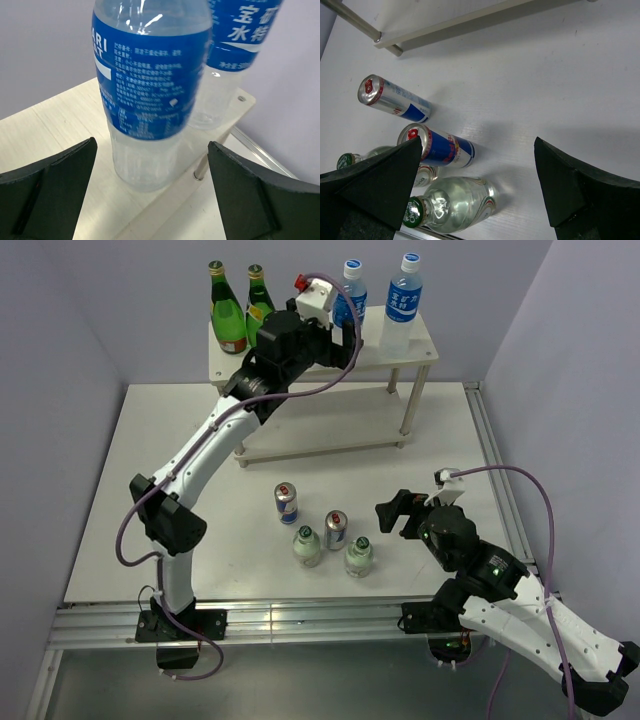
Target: Place and organize the beverage onto the shelf
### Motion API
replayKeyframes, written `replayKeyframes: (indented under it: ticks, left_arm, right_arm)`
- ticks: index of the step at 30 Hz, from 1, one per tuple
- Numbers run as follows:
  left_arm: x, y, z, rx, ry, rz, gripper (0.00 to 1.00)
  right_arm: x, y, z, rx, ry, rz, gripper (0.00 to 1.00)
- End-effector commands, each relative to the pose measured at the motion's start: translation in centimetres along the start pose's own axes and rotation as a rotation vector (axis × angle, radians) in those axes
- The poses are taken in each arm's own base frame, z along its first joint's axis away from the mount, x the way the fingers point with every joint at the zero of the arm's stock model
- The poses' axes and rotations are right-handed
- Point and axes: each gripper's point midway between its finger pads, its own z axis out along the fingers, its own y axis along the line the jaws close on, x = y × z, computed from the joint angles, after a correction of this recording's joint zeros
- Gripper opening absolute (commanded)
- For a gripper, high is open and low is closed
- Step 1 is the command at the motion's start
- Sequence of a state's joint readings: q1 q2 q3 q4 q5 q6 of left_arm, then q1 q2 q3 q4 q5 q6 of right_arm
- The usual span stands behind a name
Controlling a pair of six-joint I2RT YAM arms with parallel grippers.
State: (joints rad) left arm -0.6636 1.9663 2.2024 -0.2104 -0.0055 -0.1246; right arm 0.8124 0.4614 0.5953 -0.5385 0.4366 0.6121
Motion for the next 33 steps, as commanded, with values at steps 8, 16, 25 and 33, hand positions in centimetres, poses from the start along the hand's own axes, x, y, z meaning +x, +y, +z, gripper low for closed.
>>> replayKeyframes:
  ticks: [8, 16, 25, 33]
  left_arm:
    - [-2.1, -2.3, -6.2, 0.008, -0.024, -0.038, 0.99]
    - [5.5, -7.2, -18.7, -0.126, 0.102, -0.021, 0.99]
    - [11.5, -9.7, -32.0, -0.072, 0.236, -0.188, 0.99]
    - [21.4, -10.5, -33.7, -0.092, 0.367, -0.299, 0.99]
  right_arm:
    - [-0.6, -0.1, 0.3, 0.023, -0.033, 0.012, 1.00]
    - [-0.8, 0.5, -0.2, -0.007, -0.025, 0.019, 1.00]
    - [-0.4, 0.4, 0.0, 0.008, -0.015, 0.007, 1.00]
    - [-0.3, -0.1, 0.3, 0.039, -0.014, 0.004, 1.00]
